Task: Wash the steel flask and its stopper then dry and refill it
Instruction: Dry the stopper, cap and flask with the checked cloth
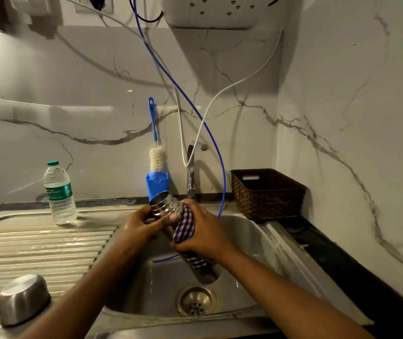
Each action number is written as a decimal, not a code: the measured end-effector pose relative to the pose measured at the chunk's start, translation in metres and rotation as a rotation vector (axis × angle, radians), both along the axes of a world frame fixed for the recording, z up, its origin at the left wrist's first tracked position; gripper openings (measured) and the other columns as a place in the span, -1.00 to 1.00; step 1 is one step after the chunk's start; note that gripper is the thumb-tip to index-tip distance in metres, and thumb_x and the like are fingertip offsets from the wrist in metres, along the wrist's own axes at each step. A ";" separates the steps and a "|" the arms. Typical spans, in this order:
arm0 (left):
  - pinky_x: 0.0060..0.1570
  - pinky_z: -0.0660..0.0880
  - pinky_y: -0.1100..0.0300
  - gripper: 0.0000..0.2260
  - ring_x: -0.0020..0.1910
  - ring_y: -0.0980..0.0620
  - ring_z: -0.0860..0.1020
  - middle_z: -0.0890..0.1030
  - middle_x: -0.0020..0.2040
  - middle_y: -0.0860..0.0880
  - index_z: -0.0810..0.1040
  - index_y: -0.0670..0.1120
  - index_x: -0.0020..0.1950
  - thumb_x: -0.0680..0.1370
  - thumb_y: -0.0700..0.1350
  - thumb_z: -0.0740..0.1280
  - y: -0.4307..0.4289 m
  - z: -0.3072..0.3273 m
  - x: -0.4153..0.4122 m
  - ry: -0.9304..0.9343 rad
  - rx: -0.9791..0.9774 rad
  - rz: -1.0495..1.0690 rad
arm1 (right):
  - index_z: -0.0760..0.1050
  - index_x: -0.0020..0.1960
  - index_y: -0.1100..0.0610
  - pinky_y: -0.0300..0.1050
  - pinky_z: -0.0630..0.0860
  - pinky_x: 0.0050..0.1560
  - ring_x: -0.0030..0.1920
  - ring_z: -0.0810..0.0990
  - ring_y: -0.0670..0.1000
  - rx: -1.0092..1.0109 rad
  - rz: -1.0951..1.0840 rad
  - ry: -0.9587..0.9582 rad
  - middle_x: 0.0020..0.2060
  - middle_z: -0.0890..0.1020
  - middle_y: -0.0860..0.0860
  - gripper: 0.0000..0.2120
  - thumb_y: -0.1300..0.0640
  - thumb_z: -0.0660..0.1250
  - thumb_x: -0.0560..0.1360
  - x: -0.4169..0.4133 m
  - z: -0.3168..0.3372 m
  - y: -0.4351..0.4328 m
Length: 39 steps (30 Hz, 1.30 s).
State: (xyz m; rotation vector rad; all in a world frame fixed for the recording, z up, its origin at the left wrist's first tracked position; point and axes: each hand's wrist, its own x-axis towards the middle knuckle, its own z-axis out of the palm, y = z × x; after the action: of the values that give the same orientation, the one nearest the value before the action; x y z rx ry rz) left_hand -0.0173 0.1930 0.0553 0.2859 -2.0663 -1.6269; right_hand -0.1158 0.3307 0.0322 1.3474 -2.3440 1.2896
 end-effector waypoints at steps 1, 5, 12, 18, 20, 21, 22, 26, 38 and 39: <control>0.08 0.55 -0.12 -0.37 0.01 -0.11 0.63 0.66 -0.01 -0.08 0.53 -0.08 0.17 0.19 0.17 0.51 0.001 0.000 -0.001 0.003 0.011 0.029 | 0.17 0.38 -0.10 0.01 0.47 0.23 0.24 0.43 -0.03 0.022 -0.008 0.041 0.28 0.42 -0.08 -0.15 -0.04 0.55 0.22 0.001 0.001 -0.002; 0.04 0.56 -0.08 -0.35 0.02 -0.11 0.61 0.63 0.04 -0.10 0.48 -0.08 0.23 0.20 0.12 0.48 0.001 -0.002 -0.004 0.008 0.074 0.082 | 0.13 0.42 -0.06 -0.04 0.44 0.24 0.27 0.40 0.00 0.085 -0.048 0.153 0.32 0.38 -0.04 -0.11 -0.06 0.54 0.24 0.004 0.003 -0.003; -0.15 0.58 0.06 -0.52 -0.07 -0.08 0.60 0.61 -0.02 -0.09 0.50 -0.10 0.23 0.35 0.00 0.47 0.004 0.000 0.003 0.175 0.328 0.172 | 0.09 0.44 -0.11 0.00 0.42 0.26 0.29 0.40 0.00 0.163 -0.018 0.155 0.35 0.35 -0.07 -0.10 -0.11 0.53 0.26 -0.004 -0.003 0.004; -0.19 0.52 0.10 -0.62 0.06 -0.14 0.53 0.53 0.00 -0.07 0.47 -0.09 0.21 0.45 -0.01 0.43 -0.020 0.007 0.008 0.261 0.536 0.252 | 0.10 0.46 -0.10 0.04 0.38 0.31 0.35 0.32 0.02 0.306 -0.051 0.113 0.37 0.30 -0.06 -0.06 -0.07 0.56 0.23 -0.028 -0.012 0.028; -0.29 0.52 0.15 -0.60 -0.06 -0.09 0.58 0.57 -0.02 -0.09 0.47 -0.10 0.25 0.45 -0.04 0.43 -0.007 0.001 0.003 0.226 0.506 0.211 | 0.07 0.47 -0.08 0.07 0.41 0.27 0.32 0.34 0.03 0.268 -0.064 0.273 0.36 0.30 -0.02 -0.09 -0.09 0.51 0.28 -0.009 -0.007 0.010; -0.33 0.53 0.17 -0.62 -0.11 -0.07 0.60 0.59 -0.03 -0.11 0.48 -0.11 0.23 0.44 -0.05 0.43 -0.001 -0.002 0.001 0.212 0.499 0.186 | 0.05 0.48 -0.06 0.07 0.43 0.24 0.30 0.35 0.05 0.230 -0.068 0.346 0.35 0.31 0.01 -0.10 -0.09 0.49 0.30 0.000 -0.005 0.000; -0.35 0.54 0.18 -0.63 -0.13 -0.06 0.61 0.60 -0.02 -0.13 0.49 -0.11 0.21 0.45 -0.06 0.42 0.003 -0.003 0.001 0.212 0.504 0.174 | 0.04 0.48 -0.05 0.06 0.44 0.23 0.29 0.37 0.06 0.192 -0.078 0.398 0.34 0.32 0.03 -0.10 -0.09 0.48 0.31 0.007 -0.003 -0.006; -0.20 0.54 0.09 -0.61 -0.05 -0.08 0.57 0.56 -0.01 -0.08 0.44 -0.14 0.24 0.47 -0.05 0.41 -0.012 0.003 0.005 0.295 0.599 0.253 | -0.05 0.51 -0.11 0.08 0.35 0.31 0.35 0.29 0.05 0.273 -0.089 0.379 0.41 0.25 0.00 0.01 -0.15 0.51 0.27 -0.011 0.001 0.010; 0.00 0.49 -0.07 -0.48 0.11 -0.17 0.50 0.47 0.10 -0.17 0.33 -0.08 0.27 0.43 0.15 0.36 -0.034 0.002 0.001 0.090 0.679 0.116 | 0.24 0.36 0.06 -0.01 0.61 -0.08 0.09 0.52 0.10 0.184 -0.233 0.749 0.18 0.48 0.11 -0.13 -0.10 0.55 0.17 -0.036 -0.001 0.038; 0.03 0.48 -0.08 -0.46 0.12 -0.18 0.49 0.46 0.12 -0.18 0.33 -0.08 0.28 0.43 0.16 0.36 -0.034 0.001 0.000 0.070 0.680 0.137 | 0.25 0.36 0.07 -0.03 0.61 -0.08 0.08 0.52 0.11 0.175 -0.254 0.814 0.17 0.49 0.12 -0.14 -0.10 0.54 0.18 -0.037 -0.001 0.037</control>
State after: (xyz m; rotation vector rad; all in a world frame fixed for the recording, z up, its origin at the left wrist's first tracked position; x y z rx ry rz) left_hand -0.0174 0.1587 0.0563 0.5698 -1.3460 -2.1639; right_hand -0.1527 0.3681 0.0313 1.2365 -1.9595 0.3487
